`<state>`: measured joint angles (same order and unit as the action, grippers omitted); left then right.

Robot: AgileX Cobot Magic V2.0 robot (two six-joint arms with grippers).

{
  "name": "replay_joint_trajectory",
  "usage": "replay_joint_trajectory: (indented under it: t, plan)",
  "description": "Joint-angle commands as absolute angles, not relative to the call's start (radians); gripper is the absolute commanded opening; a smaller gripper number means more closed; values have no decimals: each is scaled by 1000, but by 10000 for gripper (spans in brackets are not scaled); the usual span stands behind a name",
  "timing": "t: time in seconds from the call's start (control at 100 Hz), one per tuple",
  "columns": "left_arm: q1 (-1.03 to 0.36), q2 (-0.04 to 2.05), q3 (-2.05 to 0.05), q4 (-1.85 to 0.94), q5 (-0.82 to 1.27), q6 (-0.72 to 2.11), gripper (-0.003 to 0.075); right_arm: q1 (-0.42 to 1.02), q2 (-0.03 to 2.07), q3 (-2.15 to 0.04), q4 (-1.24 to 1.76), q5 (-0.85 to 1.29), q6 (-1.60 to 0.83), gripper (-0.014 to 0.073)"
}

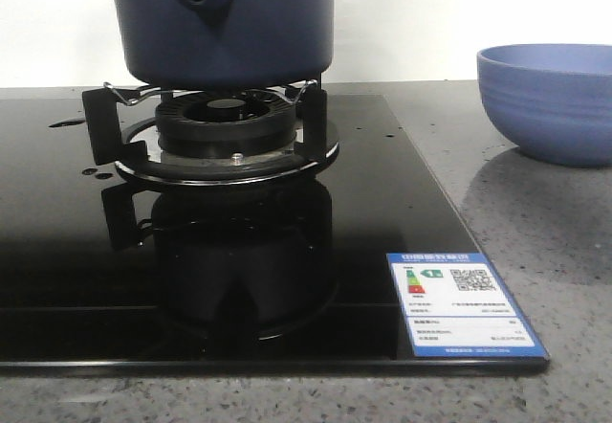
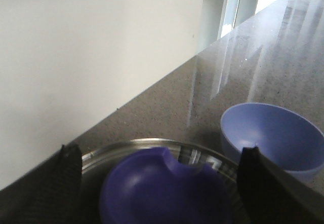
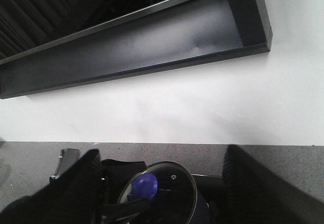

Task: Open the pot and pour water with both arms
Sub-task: 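Lower the held glass lid back onto the pot with the left gripper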

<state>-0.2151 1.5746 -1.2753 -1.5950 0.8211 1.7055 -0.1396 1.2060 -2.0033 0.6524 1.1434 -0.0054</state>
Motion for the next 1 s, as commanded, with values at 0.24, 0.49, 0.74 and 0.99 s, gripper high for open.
replay_joint_trajectory:
  t: [0.24,0.49,0.74,0.99]
  plan:
    - [-78,1343,-1305,-1641,890,1552,426,-139,1185,-2025,692,1086,-107,351]
    - [6,1090,-1173,-1532,871,1427,78,-33,1065,-1848,677,1111,-266,-54]
    - [-26,799,-893,-1476,655,1410,20,22,793,-1322,466,833,-329,-50]
    - [-41,557,-691,-1518,517,1410,20,22,490,-787,398,429,-376,-50]
